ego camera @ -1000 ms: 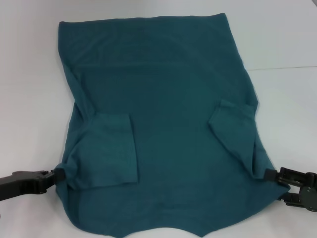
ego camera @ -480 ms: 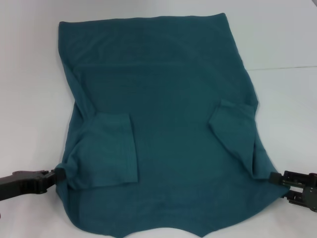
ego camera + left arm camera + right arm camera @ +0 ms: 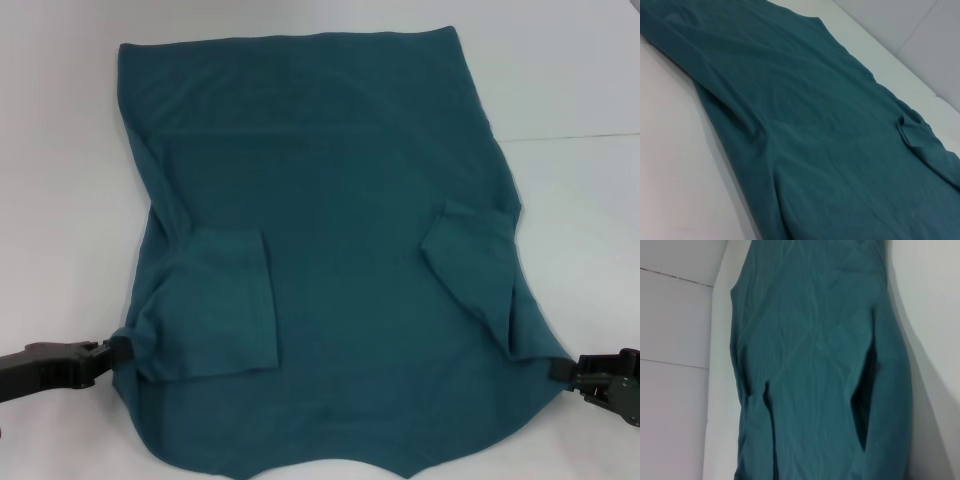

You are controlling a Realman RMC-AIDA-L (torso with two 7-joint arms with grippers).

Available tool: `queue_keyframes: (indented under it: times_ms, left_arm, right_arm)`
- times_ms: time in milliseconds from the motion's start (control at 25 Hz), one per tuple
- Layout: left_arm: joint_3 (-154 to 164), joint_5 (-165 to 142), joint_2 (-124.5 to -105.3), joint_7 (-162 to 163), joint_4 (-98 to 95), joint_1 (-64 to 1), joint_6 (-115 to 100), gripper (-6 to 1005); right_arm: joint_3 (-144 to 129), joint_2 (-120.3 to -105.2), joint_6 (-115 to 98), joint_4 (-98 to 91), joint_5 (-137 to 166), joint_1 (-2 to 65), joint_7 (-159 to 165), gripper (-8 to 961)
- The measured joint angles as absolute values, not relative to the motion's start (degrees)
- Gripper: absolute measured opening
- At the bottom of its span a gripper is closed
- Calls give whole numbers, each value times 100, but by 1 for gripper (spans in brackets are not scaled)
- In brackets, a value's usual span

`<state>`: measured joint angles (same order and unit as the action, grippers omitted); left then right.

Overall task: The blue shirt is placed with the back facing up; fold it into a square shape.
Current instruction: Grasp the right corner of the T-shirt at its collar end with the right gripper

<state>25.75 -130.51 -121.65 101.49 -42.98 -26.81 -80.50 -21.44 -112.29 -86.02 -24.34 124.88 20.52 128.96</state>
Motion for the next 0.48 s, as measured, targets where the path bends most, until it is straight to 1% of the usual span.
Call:
queue_keyframes:
  times_ms: [200,400,480]
  left_arm:
    - [2575,-13051,-12164,10151,-4297,-2681,-8044,13]
    - [2575,-13051,-12163,10164,-4297,-2681,-8042,13]
    - [2554,-13051,-12158,10191,-4310,-2671,-8042,13]
  right_arm:
    - [-2147,-11231,-8555,-2434,12489,2021,12895,253]
    - [-2120,-11231,-8542,-2434,12489,1972,12793,52]
    - [-2099,-11225,-8550,-2434,12483,1947,12693,44]
